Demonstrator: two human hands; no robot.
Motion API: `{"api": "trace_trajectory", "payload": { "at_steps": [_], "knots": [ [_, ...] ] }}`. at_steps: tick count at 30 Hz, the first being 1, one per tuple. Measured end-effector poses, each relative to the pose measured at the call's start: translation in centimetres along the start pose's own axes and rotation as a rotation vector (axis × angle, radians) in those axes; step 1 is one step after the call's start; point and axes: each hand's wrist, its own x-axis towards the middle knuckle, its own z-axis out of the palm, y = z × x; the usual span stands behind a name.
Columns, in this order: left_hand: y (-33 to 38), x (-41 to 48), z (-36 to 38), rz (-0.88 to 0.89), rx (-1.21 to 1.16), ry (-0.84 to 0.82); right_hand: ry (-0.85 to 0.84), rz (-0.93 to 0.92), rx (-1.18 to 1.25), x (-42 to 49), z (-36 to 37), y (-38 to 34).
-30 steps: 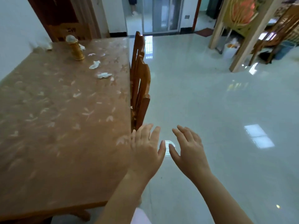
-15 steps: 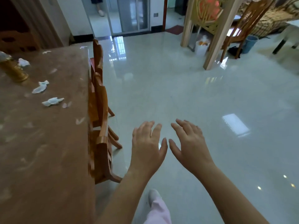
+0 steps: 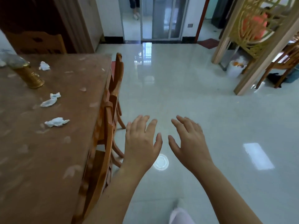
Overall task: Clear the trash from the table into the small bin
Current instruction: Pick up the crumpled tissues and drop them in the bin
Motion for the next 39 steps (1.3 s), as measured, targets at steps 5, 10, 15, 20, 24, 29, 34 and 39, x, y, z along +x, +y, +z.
{"api": "trace_trajectory", "payload": {
  "at_steps": [5, 10, 15, 20, 24, 29, 34, 39],
  "knots": [
    [-3.0, 6.4, 2.5, -0.132, 0.076, 0.030, -0.005, -0.090, 0.068, 8.8, 2.5, 2.3],
    [-4.7, 15.1, 4.9, -0.247, 0.126, 0.100, -0.037, -0.238, 0.112, 19.4, 4.1, 4.5],
    [-7.1, 21.6, 5.9, -0.377, 0.187, 0.196, -0.095, -0.406, 0.157, 28.4, 6.2, 4.4],
    [-11.7, 23.4, 5.5, -0.536, 0.257, 0.283, -0.161, -0.539, 0.230, 33.8, 10.0, 1.3],
    [-16.6, 23.3, 4.8, -0.686, 0.272, 0.332, -0.225, -0.647, 0.266, 37.1, 13.4, -2.3],
    [-22.6, 23.2, 3.0, -0.826, 0.284, 0.390, -0.331, -0.742, 0.261, 40.2, 18.0, -8.0],
    [-28.3, 22.5, 0.8, -0.976, 0.321, 0.533, -0.408, -0.924, 0.273, 43.6, 22.3, -15.1],
    [-31.8, 21.3, 0.4, -1.171, 0.317, 0.581, -0.542, -1.121, 0.306, 44.3, 26.7, -20.4]
  ]
}}
